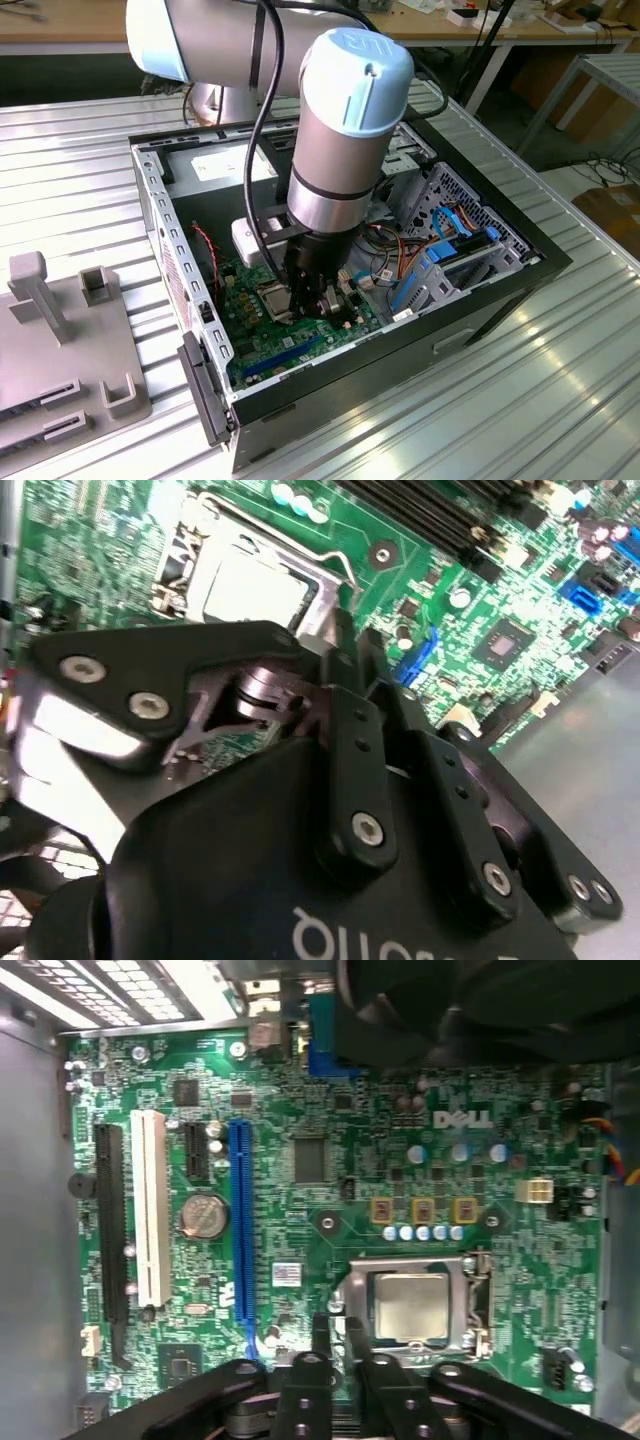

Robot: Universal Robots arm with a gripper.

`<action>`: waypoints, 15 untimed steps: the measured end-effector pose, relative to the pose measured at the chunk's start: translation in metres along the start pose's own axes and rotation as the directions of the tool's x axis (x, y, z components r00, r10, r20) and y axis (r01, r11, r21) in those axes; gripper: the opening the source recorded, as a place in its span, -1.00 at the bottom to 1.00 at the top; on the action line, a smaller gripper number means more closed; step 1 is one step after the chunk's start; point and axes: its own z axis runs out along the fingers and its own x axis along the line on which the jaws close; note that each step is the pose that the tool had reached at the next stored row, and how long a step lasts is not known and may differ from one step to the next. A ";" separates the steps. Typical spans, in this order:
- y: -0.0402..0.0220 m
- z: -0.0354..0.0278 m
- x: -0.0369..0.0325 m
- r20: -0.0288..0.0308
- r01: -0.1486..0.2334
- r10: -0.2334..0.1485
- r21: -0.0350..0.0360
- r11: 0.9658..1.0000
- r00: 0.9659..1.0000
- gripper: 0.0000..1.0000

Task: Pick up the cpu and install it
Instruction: 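Install the first cpu locking lever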

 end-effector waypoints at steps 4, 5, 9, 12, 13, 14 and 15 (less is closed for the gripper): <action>-0.0001 0.0052 -0.0002 -0.001 0.000 0.000 0.000 1.000 1.000 -0.52; -0.0001 0.0074 -0.0004 -0.001 0.000 0.000 0.000 1.000 1.000 -0.52; -0.0001 0.0115 -0.0006 -0.001 0.000 0.000 0.000 1.000 1.000 -0.52; -0.0002 0.0120 -0.0007 0.000 0.000 0.000 0.000 1.000 1.000 -0.55; -0.0002 0.0120 -0.0007 0.000 0.000 0.000 0.000 1.000 1.000 -0.69; -0.0002 0.0121 -0.0007 0.000 0.000 0.000 0.000 1.000 1.000 -0.79; -0.0002 0.0121 -0.0007 0.000 0.000 0.000 0.000 1.000 1.000 -0.79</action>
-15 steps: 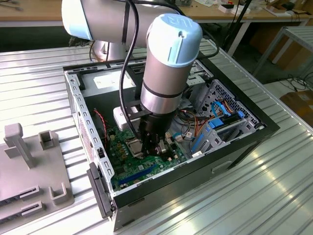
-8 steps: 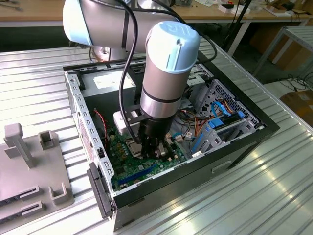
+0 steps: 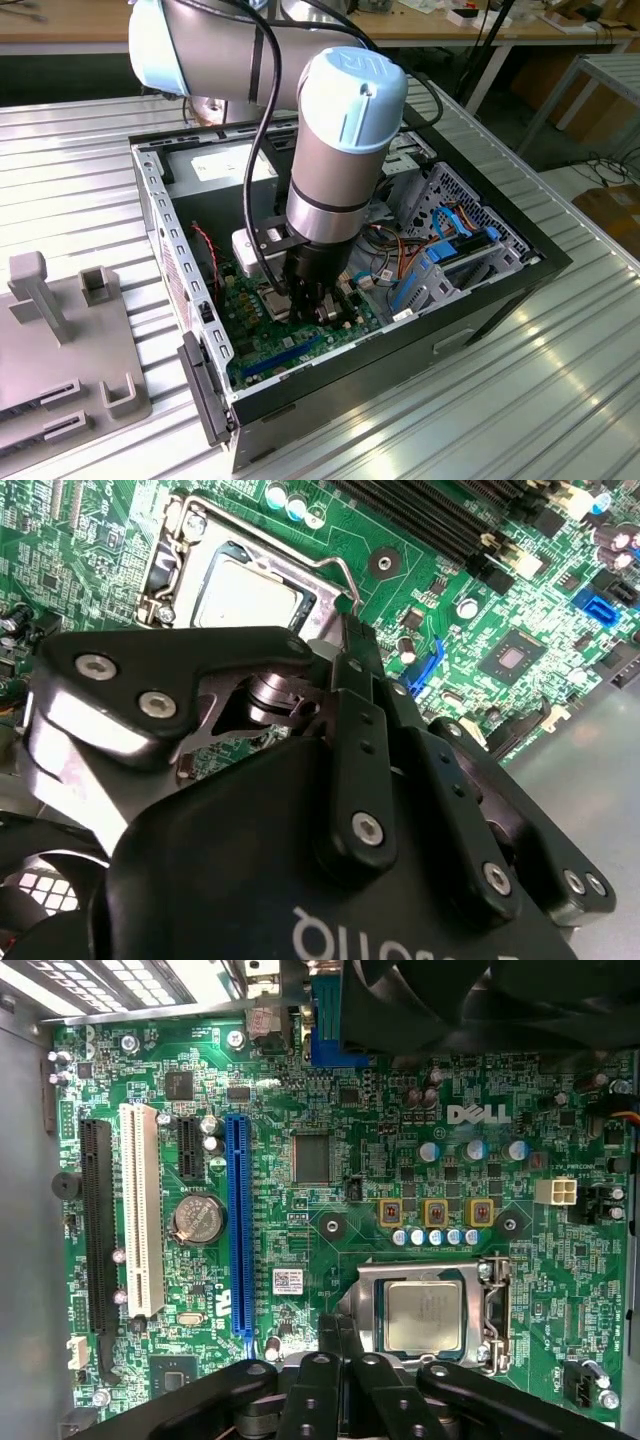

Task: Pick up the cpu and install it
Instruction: 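Install the first cpu locking lever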

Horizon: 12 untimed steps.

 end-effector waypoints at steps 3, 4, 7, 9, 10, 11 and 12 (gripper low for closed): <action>0.0000 -0.0009 0.0000 0.002 0.000 0.000 0.000 1.000 1.000 -0.79; 0.0000 -0.0026 0.0002 0.003 0.000 0.000 0.000 1.000 1.000 -0.79; 0.0000 -0.0075 0.0005 0.005 0.000 0.000 0.000 1.000 1.000 -0.79; 0.0001 -0.0097 0.0007 0.006 0.000 0.000 0.000 1.000 1.000 -0.79; 0.0000 -0.0098 0.0006 0.008 0.000 0.000 0.000 1.000 1.000 -0.79; 0.0000 -0.0097 0.0006 0.008 0.000 0.000 0.000 1.000 1.000 -0.79; 0.0000 -0.0097 0.0007 0.008 0.000 0.000 0.000 1.000 1.000 -0.79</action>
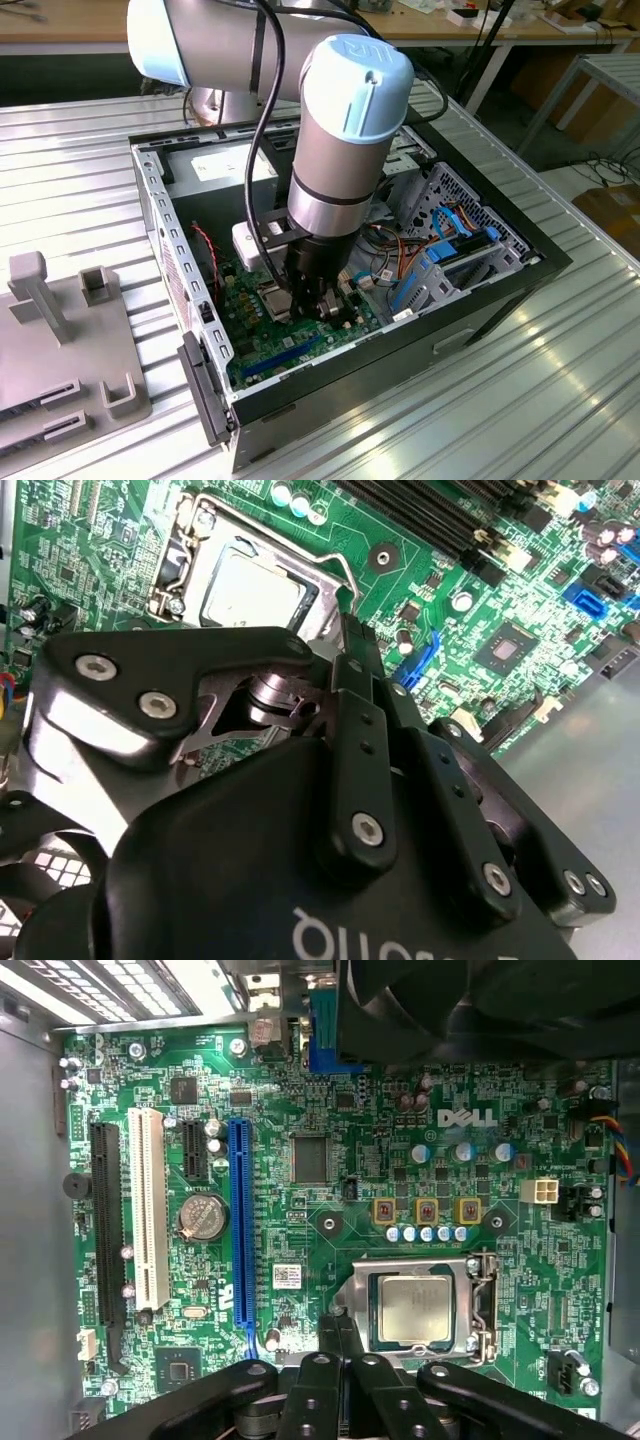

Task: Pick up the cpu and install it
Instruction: 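Install the first cpu locking lever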

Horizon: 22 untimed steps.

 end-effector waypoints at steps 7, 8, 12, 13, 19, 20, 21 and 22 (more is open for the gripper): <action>-0.0145 0.0000 -0.0001 0.000 0.001 -0.001 -0.012 1.000 1.000 -0.77; -0.0193 -0.0001 -0.0002 0.000 0.001 -0.001 -0.015 1.000 1.000 -0.65; -0.0324 0.0001 -0.0002 0.000 0.001 -0.001 -0.018 1.000 1.000 -0.65; -0.0334 0.0001 -0.0002 0.001 0.001 -0.001 -0.019 1.000 1.000 -0.68; -0.0342 0.0043 0.0021 0.019 0.002 -0.002 -0.019 1.000 1.000 -0.80; -0.0342 0.0046 0.0038 0.020 0.002 -0.002 -0.019 1.000 1.000 -0.80; -0.0342 0.0047 0.0052 0.020 0.002 -0.002 -0.019 1.000 1.000 -0.80; -0.0342 0.0048 0.0066 0.020 0.002 -0.002 -0.019 1.000 1.000 -0.80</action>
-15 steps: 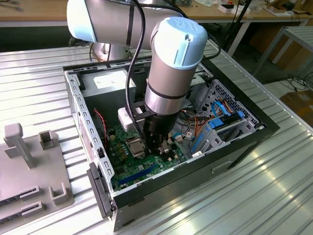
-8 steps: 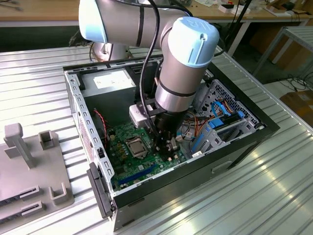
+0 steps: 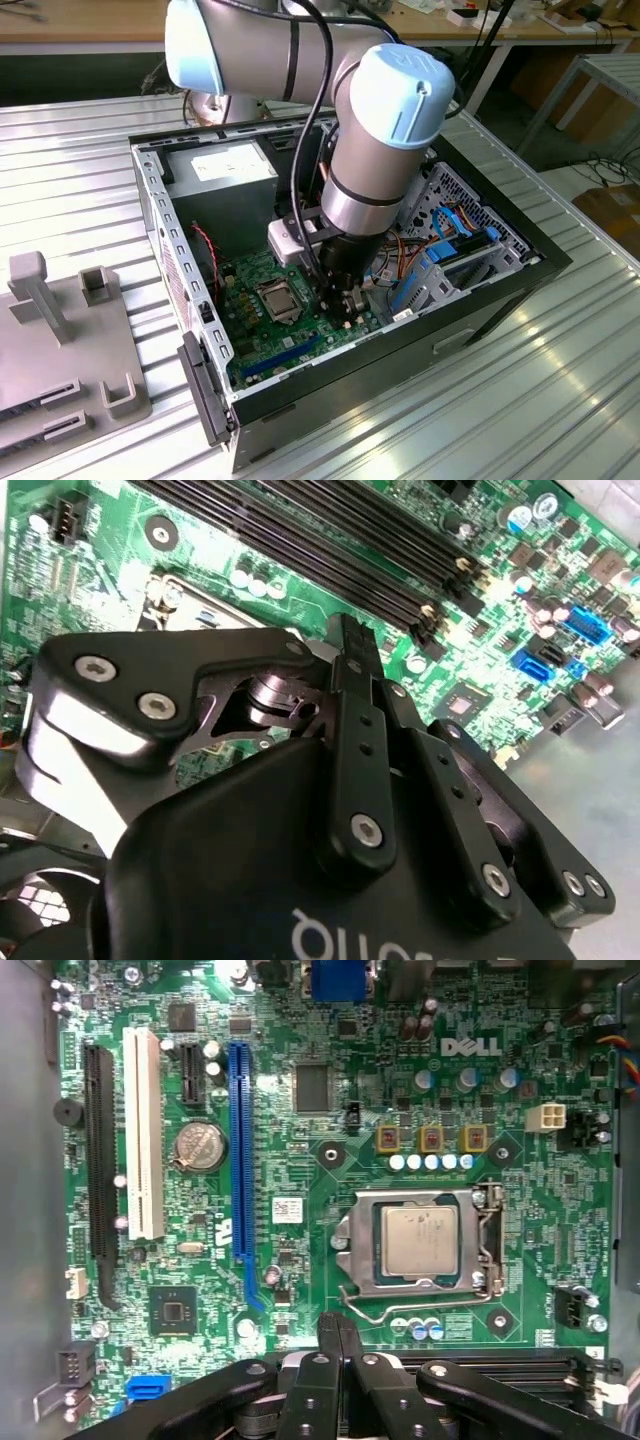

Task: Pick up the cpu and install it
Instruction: 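Install the first cpu locking lever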

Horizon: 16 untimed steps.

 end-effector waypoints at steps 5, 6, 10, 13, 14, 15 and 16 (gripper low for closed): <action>0.0000 0.0005 0.0048 0.044 0.001 -0.001 0.000 1.000 0.999 -0.80; -0.0001 0.0005 0.0059 0.069 0.002 -0.002 0.000 1.000 0.998 -0.80; 0.0000 0.0009 0.0088 0.076 0.002 -0.002 0.000 1.000 0.997 -0.80; -0.0001 0.0020 0.0089 0.076 0.002 -0.002 0.000 1.000 0.997 -0.80; -0.0001 0.0028 0.0089 0.076 0.002 -0.002 0.000 1.000 0.997 -0.80; -0.0001 0.0032 0.0089 0.076 0.003 -0.003 0.000 1.000 0.997 -0.80; -0.0001 0.0037 0.0089 0.076 0.003 -0.003 0.000 1.000 0.997 -0.80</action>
